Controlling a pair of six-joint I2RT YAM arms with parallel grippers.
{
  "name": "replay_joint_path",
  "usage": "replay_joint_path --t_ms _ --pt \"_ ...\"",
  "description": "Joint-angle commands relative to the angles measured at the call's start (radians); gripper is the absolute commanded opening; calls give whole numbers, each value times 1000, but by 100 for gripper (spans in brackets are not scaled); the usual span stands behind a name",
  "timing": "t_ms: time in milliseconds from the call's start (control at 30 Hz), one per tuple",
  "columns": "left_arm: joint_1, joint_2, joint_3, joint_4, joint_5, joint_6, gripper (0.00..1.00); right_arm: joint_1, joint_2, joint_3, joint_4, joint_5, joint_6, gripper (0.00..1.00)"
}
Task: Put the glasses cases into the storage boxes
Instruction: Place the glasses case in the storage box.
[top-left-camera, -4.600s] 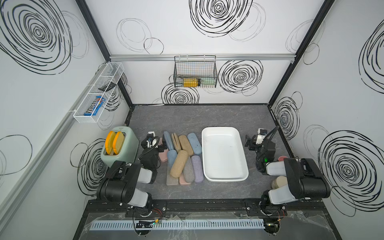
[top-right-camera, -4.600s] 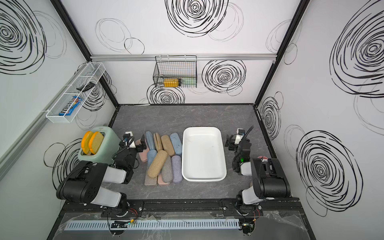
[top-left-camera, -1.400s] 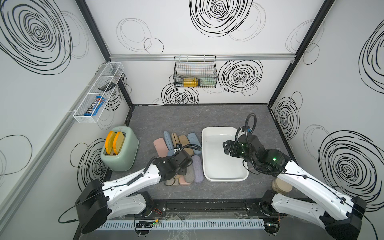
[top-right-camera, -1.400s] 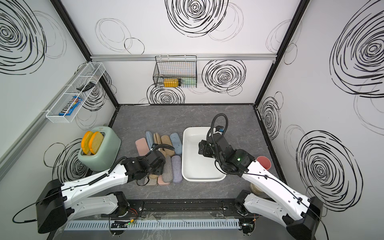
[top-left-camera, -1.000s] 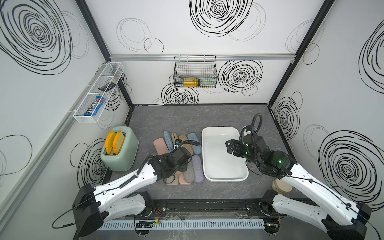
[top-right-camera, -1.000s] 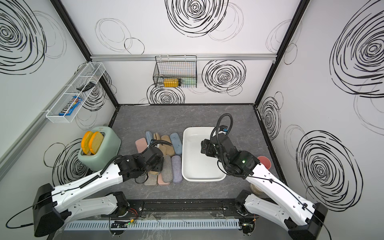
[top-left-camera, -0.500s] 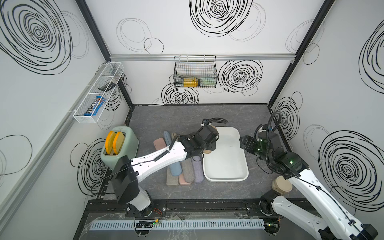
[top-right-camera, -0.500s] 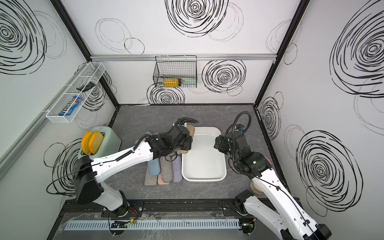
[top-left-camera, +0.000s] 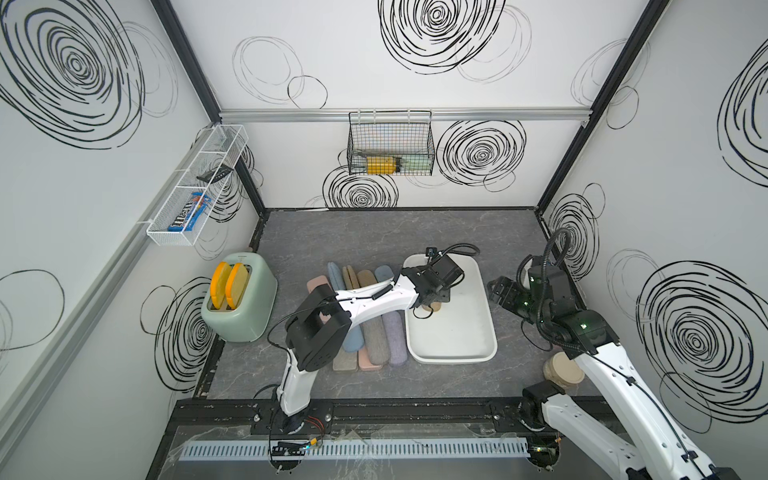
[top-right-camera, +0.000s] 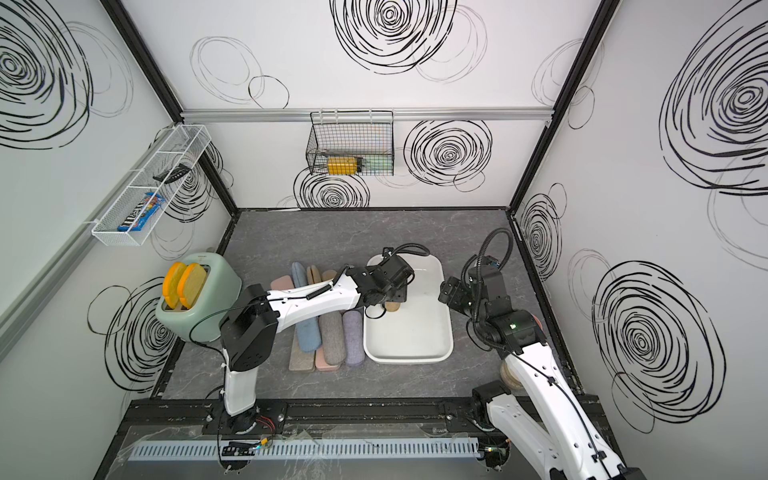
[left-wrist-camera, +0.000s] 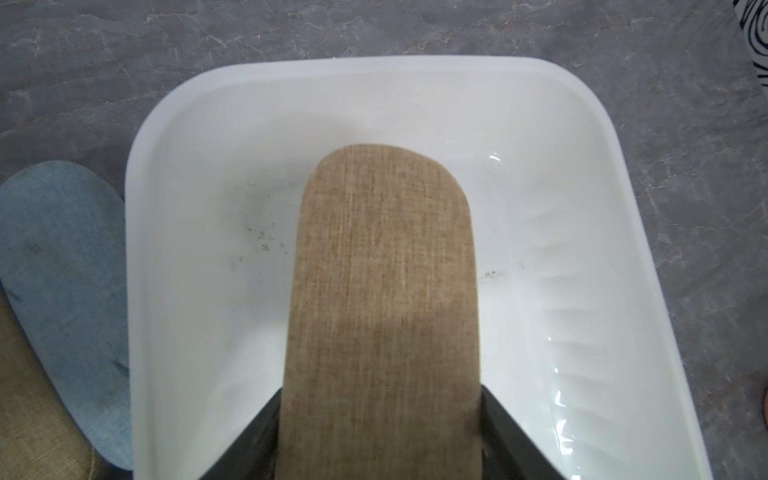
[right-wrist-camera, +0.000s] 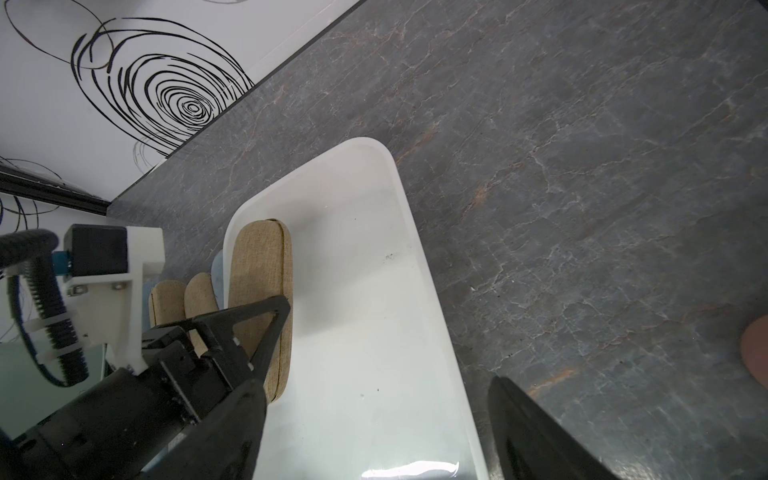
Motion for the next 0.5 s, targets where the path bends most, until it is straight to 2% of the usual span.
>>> replay_joint_path --t_ms 0,200,467 --pt "11 6 5 15 -36 -40 63 -16 -11 -22 16 -51 -19 88" --pt "34 16 -50 31 -41 -63 64 -23 -15 -40 23 -68 -20 87" --pt "49 46 -49 24 -54 -69 65 -24 -32 -55 24 -83 -10 87"
